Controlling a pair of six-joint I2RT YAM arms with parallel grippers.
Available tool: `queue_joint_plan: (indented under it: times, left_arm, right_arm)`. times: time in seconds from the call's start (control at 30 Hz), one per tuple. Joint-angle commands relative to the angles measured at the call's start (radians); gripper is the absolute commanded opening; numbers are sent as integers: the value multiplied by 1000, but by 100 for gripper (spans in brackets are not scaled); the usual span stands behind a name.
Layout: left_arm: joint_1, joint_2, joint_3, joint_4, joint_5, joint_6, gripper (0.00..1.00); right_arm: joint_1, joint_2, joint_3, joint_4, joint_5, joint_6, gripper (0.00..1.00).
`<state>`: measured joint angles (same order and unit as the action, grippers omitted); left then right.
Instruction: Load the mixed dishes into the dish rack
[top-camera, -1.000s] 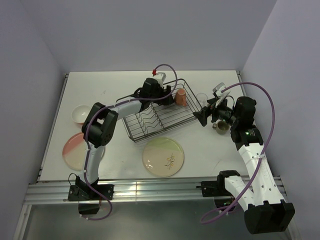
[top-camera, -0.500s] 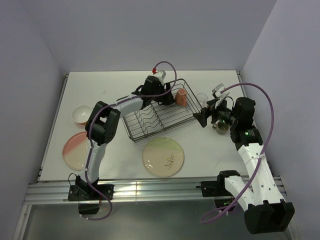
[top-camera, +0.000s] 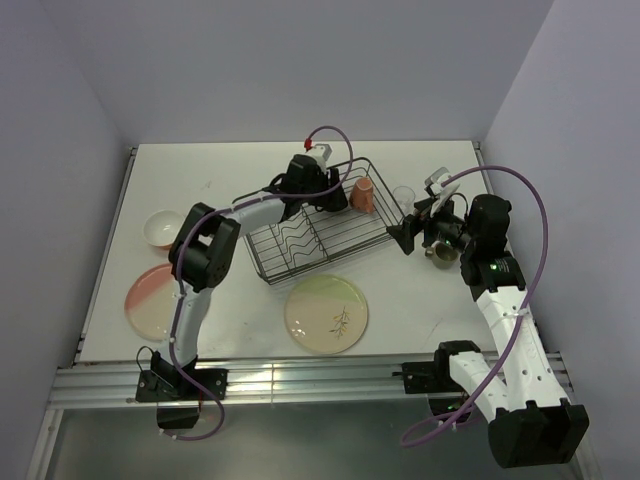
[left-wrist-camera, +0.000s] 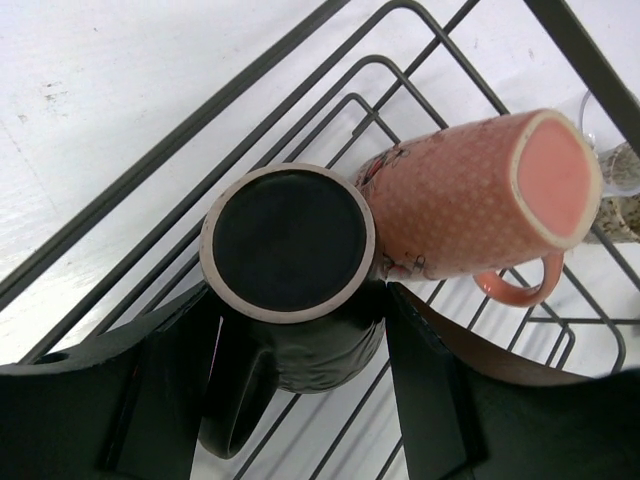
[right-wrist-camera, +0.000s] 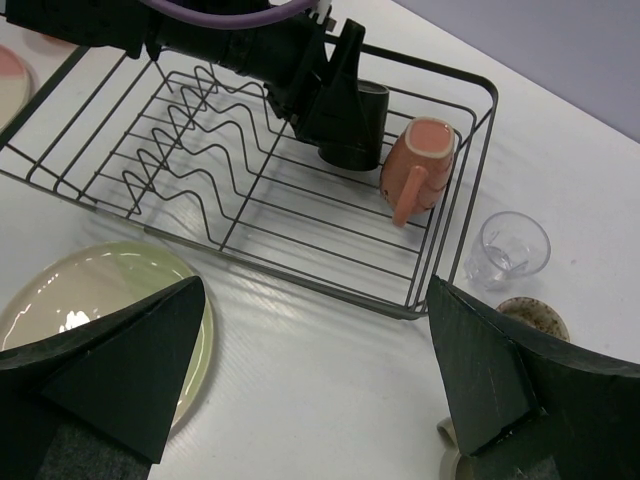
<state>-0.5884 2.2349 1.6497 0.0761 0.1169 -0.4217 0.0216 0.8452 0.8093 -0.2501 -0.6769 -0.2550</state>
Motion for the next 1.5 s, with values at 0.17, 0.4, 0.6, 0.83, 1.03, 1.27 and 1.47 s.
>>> queue_joint_plan:
  times: [0.17,0.4,0.6,0.83,1.03,1.27,1.47]
  left_arm:
    - [-11,-124,-128,122,-2,139,30]
    - [-33,-144,-198,223,41,196,33]
    - [-53,-149,-238,298,52,236,35]
    - [-70,-144,-254,326,53,268,42]
    - [-83,-147,-281,324,27,291,53]
    - [-94,-150,-294,310,-17,302,66]
    - [-100,-159,-304,309,-40,304,76]
  right_arm:
    - [-9,-9,-2,18,-12,0,99]
    - [-9,2,-1,18,-12,0,99]
    - [-8,8,1,18,-7,-3,99]
    - [-9,11,4,18,-3,-4,99]
    - [-8,12,2,17,-1,-4,99]
    - [-9,20,11,18,-1,-7,99]
    - [-8,18,13,17,-3,-6,99]
